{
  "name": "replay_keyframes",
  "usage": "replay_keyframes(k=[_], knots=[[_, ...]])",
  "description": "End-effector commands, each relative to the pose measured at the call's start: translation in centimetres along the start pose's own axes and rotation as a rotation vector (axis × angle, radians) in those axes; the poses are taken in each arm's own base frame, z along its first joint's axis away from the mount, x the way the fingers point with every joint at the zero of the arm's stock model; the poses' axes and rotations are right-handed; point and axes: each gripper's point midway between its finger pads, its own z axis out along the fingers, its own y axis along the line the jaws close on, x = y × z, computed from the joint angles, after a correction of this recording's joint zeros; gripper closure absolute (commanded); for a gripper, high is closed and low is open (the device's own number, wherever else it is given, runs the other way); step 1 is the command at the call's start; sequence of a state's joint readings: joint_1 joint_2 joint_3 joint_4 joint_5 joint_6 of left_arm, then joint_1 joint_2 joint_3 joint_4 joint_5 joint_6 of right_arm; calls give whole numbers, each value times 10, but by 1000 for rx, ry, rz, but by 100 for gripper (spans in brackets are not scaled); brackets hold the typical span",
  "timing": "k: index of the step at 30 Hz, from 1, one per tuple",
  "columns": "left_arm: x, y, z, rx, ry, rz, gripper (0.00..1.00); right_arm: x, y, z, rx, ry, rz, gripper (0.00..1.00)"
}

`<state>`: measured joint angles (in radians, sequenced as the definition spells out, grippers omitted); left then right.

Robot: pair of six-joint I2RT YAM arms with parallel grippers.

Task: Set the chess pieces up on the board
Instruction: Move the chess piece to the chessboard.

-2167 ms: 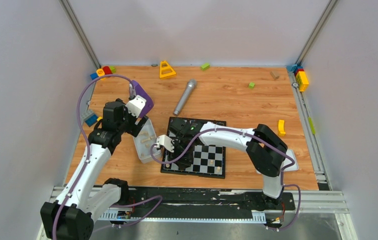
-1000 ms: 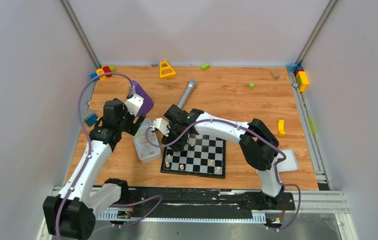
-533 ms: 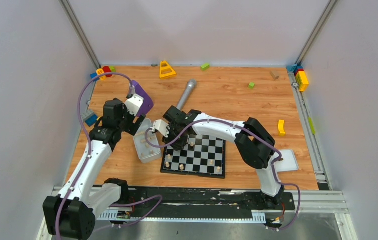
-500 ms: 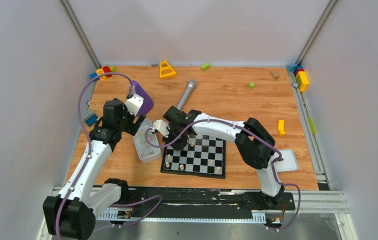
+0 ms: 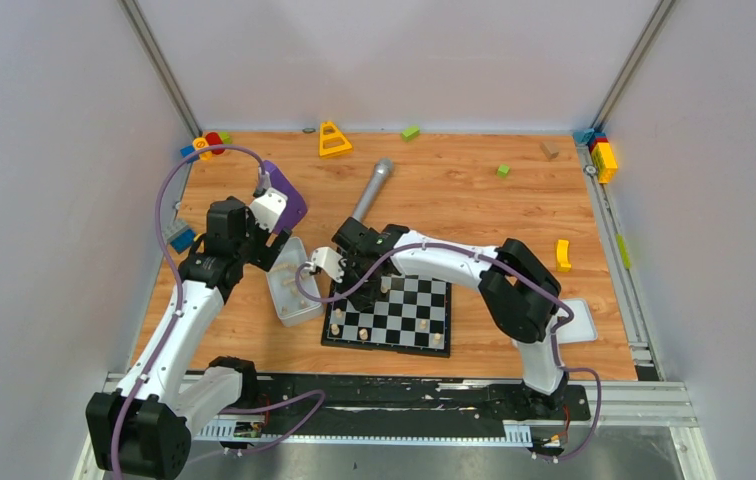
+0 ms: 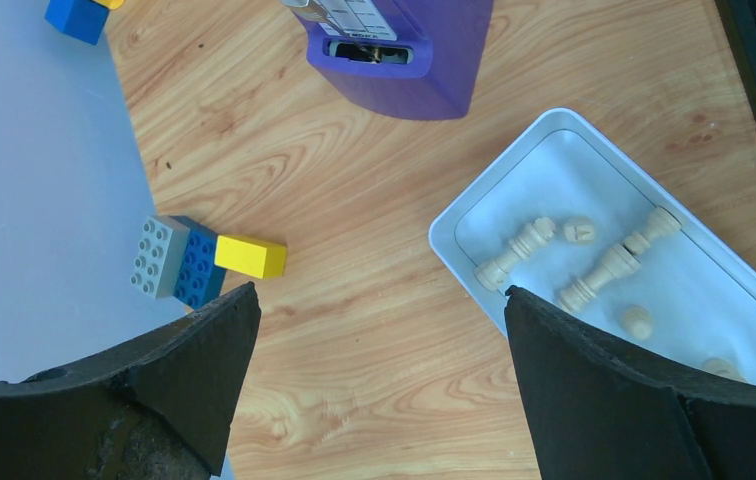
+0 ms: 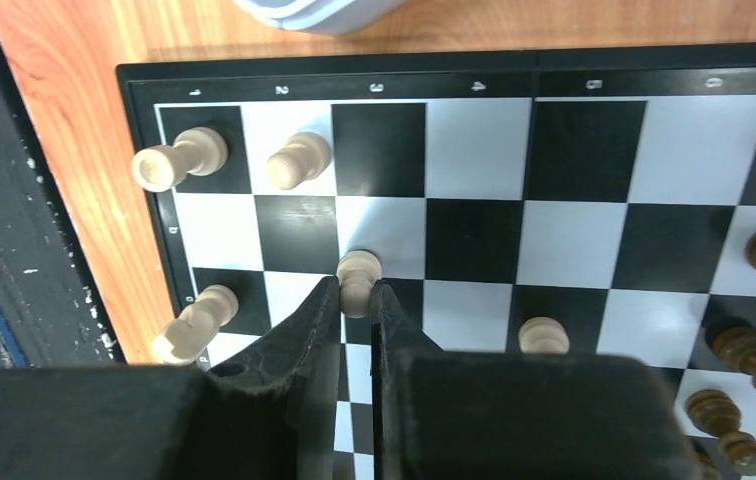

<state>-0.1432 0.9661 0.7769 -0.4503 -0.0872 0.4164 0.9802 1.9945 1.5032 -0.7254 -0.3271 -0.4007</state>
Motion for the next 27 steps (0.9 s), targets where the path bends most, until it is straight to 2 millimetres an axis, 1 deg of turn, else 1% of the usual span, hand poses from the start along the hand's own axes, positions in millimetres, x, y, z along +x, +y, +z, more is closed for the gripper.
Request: replay_keyframes(k=[1, 12, 20, 24, 27], knots=[[-10, 5, 1, -17, -43, -27, 0, -13, 21, -17, -27, -53, -29, 96], [-10, 4, 0, -15, -42, -27, 0, -17, 32, -7, -45, -42, -55, 96], [-10, 4, 1, -14, -42, -25, 0, -18, 35, -2, -49, -34, -61, 91], [-10, 4, 0, -14, -43, -25, 0, -19, 36, 0, -49, -31, -60, 85], [-9, 4, 1, -14, -42, -25, 0, -23, 33, -2, -32, -39, -63, 76]])
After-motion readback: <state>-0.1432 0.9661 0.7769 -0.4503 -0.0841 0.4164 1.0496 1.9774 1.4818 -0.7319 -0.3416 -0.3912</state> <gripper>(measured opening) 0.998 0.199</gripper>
